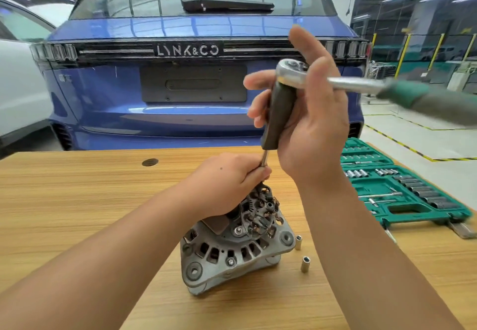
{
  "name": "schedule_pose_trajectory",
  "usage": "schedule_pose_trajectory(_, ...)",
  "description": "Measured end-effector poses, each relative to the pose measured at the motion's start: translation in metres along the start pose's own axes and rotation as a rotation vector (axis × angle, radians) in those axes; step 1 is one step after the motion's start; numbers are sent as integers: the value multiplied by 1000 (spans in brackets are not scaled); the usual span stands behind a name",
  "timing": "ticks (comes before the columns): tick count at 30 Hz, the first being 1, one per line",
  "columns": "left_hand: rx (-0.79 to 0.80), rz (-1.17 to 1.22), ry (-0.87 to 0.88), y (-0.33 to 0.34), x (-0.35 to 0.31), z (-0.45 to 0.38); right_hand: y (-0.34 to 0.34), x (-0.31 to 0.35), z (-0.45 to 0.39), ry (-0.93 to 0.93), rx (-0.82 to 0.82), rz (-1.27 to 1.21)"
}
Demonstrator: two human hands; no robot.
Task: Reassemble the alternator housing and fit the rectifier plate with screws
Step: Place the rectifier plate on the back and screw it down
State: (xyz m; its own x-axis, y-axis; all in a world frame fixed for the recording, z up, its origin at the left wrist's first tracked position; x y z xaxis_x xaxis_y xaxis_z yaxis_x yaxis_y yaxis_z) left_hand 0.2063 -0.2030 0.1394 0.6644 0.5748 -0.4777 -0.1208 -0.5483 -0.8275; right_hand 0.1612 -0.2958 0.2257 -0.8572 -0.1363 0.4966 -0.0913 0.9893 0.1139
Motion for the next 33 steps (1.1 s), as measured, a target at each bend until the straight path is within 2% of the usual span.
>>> schedule_pose_trajectory(4, -4, -24, 24, 1, 0, 0, -1, -18, -8, 399, 178, -337)
schedule_pose_trajectory(7, 6, -15, 18, 1, 0, 1, 6, -17, -7, 435, 277, -411)
schedule_pose_trajectory(11, 20, -28, -7, 1, 0, 3, 13, -3, -5, 237, 296, -383)
schedule_pose_trajectory(13, 21, -5, -23, 1, 2, 4, 10, 2, -7, 115, 203, -254)
schedule_pose_trajectory(15, 14, 36, -38, 0, 5, 4, 1, 16, -7, -93, 39, -11)
schedule_pose_trajectory(18, -15, 67, -31, 0, 6, 3, 2, 45, 9, -545, -187, 591)
schedule_pose_trajectory(19, -26, 67, -26, -1, 6, 2, 5, 48, 15, -637, -221, 709)
schedule_pose_trajectory(20, -32, 69, -25, -1, 6, 2, 6, 46, 18, -654, -240, 743)
schedule_pose_trajectory(22, -33, 88, -33, -1, 6, 2, 2, 35, 14, -495, -248, 614)
schedule_pose_trajectory(24, -26, 111, -43, -2, 6, 2, -2, 19, 7, -251, -208, 375)
schedule_pose_trajectory(29, -6, 97, -37, -3, 4, 0, -7, -14, -9, 279, 25, -131)
schedule_pose_trajectory(31, 14, 93, -29, -2, 3, 0, -3, -20, -10, 423, 127, -268)
schedule_pose_trajectory(33, 31, 111, -34, -2, 3, 1, 1, -21, -9, 463, 197, -347)
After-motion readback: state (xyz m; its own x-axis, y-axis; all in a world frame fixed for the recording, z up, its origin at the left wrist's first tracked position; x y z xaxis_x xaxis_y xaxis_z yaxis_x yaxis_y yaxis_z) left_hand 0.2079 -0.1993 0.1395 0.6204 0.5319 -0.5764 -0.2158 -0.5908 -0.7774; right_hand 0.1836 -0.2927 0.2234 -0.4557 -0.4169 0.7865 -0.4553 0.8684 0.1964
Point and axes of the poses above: each hand's wrist, its own z-axis away from the middle knuckle, its own y-axis out of the palm, x = y × z, the point moved 8 cm from there along -z, towards the middle knuckle, and after that the axes turned 14 degrees about z, right-handed, at the moved point
